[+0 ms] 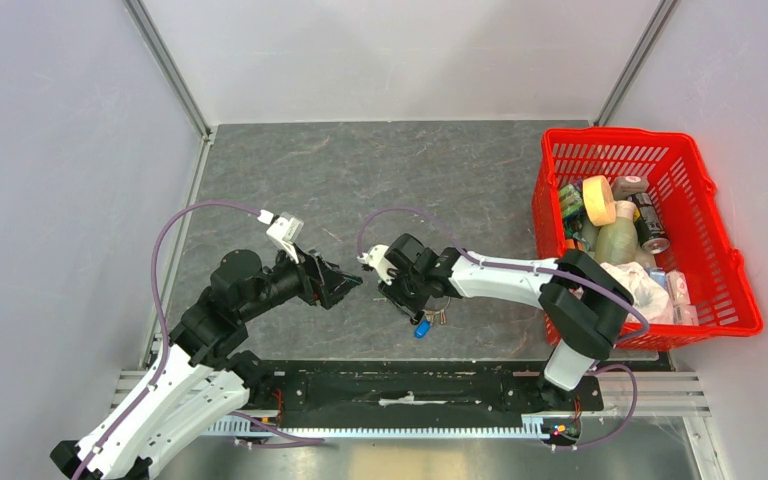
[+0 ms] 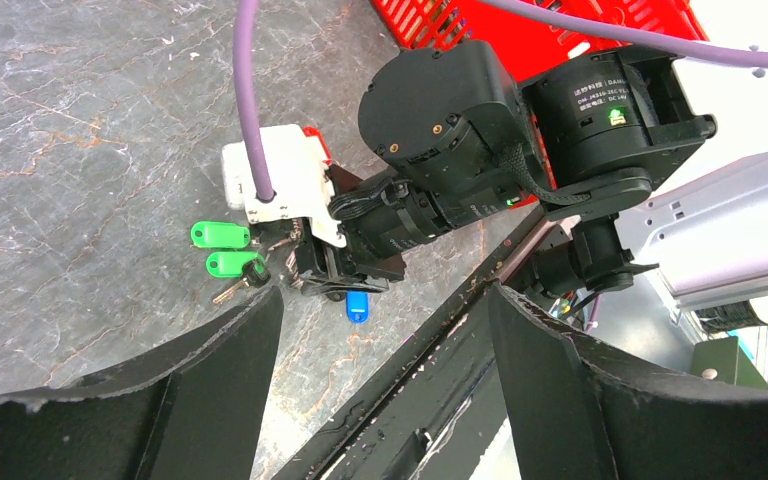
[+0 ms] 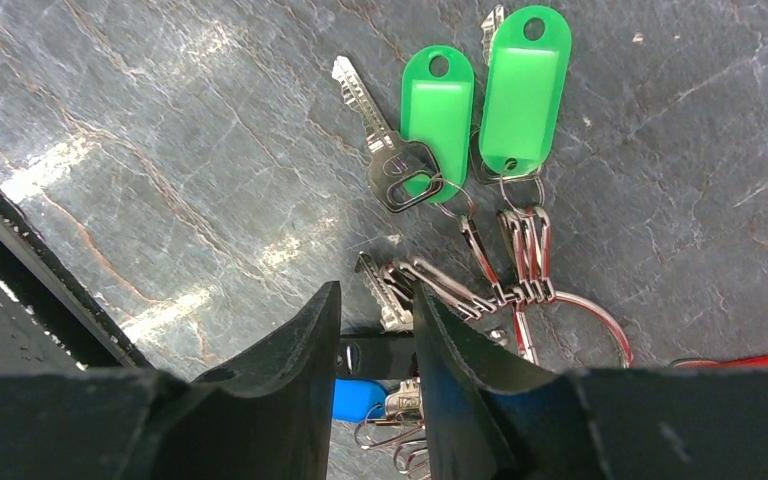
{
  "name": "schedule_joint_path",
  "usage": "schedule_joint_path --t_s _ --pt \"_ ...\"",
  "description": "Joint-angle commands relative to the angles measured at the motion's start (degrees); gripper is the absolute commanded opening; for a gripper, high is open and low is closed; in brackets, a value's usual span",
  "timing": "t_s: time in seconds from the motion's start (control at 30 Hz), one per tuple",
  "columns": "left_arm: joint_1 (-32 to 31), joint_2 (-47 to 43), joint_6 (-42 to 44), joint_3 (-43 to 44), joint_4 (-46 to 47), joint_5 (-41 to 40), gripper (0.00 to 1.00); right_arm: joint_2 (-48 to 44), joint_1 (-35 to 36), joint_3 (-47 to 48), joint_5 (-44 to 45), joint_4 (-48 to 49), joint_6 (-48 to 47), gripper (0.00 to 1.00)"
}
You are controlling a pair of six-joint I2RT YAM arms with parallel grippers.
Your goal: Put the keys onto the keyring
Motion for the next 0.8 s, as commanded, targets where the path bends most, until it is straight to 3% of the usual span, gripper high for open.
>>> schedule_joint_path --t_s 0.0,0.2,0.57,0.77 --pt "-0.1 -0.5 1.8 0.4 1.2 -0.5 0.82 0.8 0.1 1.8 0.8 1.4 0.0 0.4" --pt "-0.1 -0.3 1.7 0.5 1.2 -0.4 0.82 1.1 0.1 1.6 1.2 1.8 0.1 0.38" --pt "-0.1 -0.4 1.8 0.4 1.1 -0.5 0.82 1.5 0.1 1.3 1.4 1.6 0.1 0.25" --pt "-0.1 -0.5 1.8 0.5 1.0 -0.5 0.82 2.2 0.1 1.4 1.3 1.3 0.0 0.24"
